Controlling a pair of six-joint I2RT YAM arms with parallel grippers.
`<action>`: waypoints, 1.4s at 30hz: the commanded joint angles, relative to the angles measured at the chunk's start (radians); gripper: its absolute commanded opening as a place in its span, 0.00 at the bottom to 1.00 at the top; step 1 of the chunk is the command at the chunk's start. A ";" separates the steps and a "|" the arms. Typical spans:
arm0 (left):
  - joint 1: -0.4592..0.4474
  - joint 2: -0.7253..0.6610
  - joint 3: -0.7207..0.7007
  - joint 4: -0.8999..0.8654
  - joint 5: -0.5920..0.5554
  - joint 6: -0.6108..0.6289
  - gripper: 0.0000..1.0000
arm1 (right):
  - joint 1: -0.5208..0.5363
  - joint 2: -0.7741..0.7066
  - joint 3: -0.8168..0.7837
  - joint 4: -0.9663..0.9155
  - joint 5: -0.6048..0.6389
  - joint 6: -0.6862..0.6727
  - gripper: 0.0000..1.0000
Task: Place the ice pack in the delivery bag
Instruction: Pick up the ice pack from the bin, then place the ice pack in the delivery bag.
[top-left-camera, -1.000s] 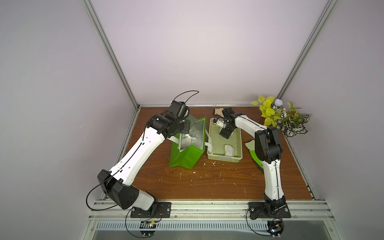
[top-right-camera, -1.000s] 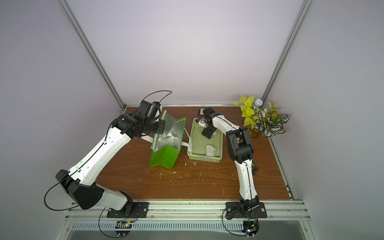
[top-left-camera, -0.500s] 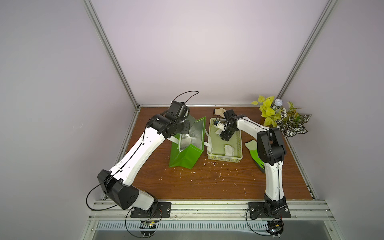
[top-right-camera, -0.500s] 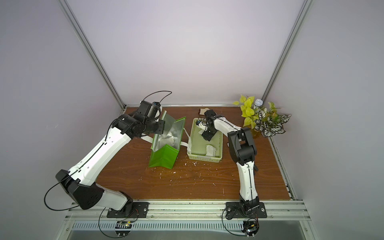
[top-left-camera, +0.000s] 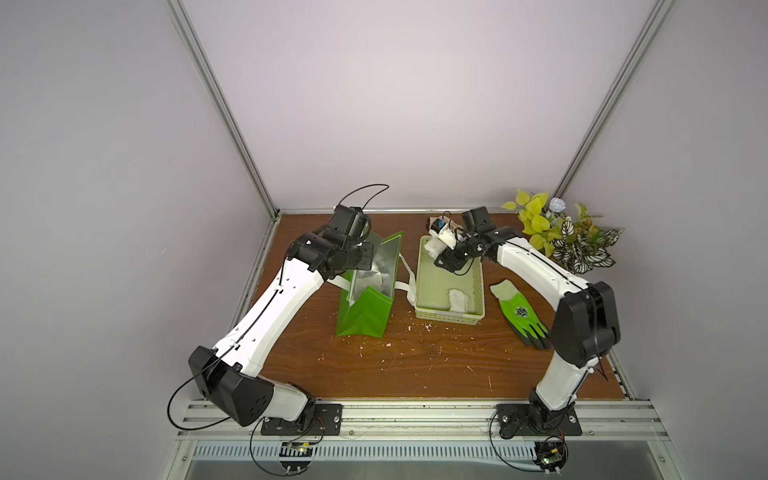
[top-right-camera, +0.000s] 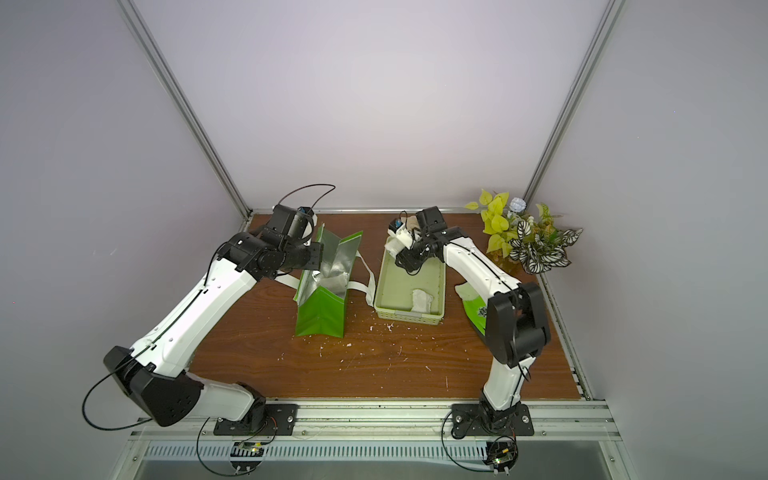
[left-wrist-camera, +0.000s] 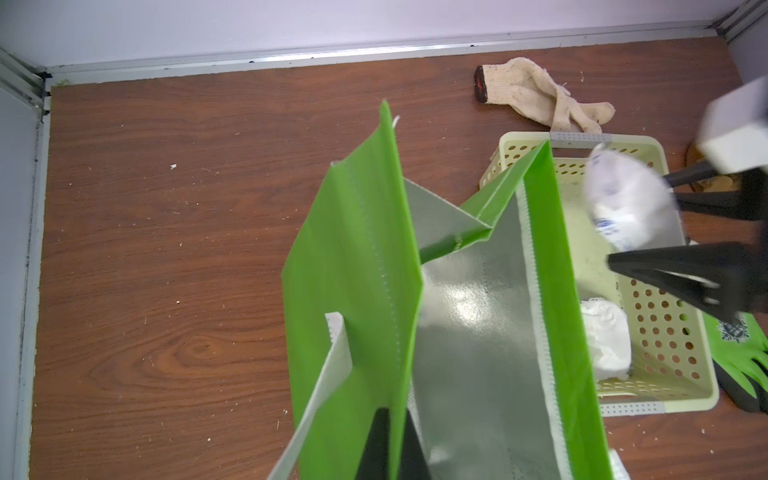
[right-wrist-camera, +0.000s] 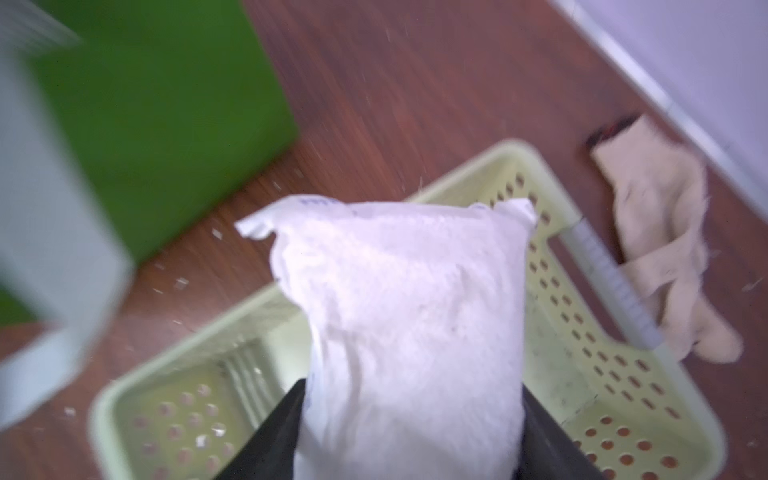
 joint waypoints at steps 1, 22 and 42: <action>0.037 -0.031 -0.022 0.008 0.024 0.019 0.00 | 0.101 -0.125 0.007 0.095 -0.131 0.116 0.28; 0.063 -0.063 -0.108 0.036 0.004 -0.005 0.00 | 0.402 0.068 0.210 0.220 0.043 0.562 0.24; 0.189 -0.184 -0.261 0.196 0.197 -0.043 0.00 | 0.445 0.061 0.203 0.419 0.031 0.763 0.20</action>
